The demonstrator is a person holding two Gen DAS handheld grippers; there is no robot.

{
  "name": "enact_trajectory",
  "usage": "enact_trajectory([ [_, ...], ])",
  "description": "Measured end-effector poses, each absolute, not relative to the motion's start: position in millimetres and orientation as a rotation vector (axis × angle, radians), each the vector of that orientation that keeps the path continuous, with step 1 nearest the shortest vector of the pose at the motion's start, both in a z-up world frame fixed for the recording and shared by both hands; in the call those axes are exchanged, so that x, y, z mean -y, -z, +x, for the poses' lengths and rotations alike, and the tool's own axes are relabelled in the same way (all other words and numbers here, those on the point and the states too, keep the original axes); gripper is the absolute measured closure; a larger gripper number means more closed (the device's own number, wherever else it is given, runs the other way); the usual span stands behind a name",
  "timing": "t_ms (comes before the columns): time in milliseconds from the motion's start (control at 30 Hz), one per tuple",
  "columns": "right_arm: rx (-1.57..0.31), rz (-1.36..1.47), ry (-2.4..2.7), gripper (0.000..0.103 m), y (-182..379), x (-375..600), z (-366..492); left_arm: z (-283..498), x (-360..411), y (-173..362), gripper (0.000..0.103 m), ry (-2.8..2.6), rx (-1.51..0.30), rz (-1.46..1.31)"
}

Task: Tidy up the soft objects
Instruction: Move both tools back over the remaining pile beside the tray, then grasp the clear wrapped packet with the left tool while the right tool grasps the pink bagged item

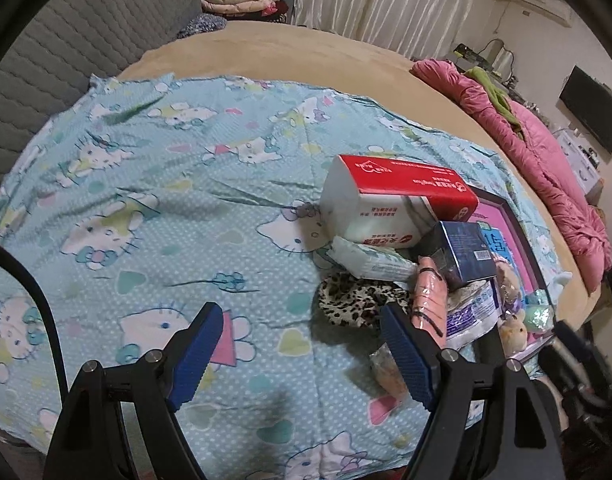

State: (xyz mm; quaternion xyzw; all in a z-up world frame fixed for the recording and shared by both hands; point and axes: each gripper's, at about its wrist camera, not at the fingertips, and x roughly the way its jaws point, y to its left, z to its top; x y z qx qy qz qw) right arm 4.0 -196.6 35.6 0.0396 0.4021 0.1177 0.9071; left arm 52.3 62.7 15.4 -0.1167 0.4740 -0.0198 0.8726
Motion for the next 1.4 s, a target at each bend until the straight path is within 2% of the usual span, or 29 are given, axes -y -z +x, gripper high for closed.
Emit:
enact_trajectory([
  [400, -0.895, 0.098, -0.274, 0.023, -12, 174, 23, 91, -50, 2, 0.023, 0.122, -1.024, -0.347],
  [633, -0.918, 0.058, -0.294, 0.023, 1, 149, 38, 129, -54, 28, 0.024, 0.173, -1.121, -0.482],
  [700, -0.926, 0.054, -0.294, 0.023, 5, 147, 43, 137, -54, 38, 0.032, 0.198, -1.15, -0.539],
  [900, -0.953, 0.074, -0.29, 0.023, 14, 142, 58, 151, -56, 57, 0.043, 0.262, -1.198, -0.668],
  [1167, -1.017, 0.156, -0.307, 0.024, 26, 131, 80, 168, -56, 63, 0.049, 0.295, -1.213, -0.684],
  [1400, -1.054, 0.13, -0.303, 0.038, 37, 119, 92, 175, -53, 67, 0.049, 0.308, -1.224, -0.688],
])
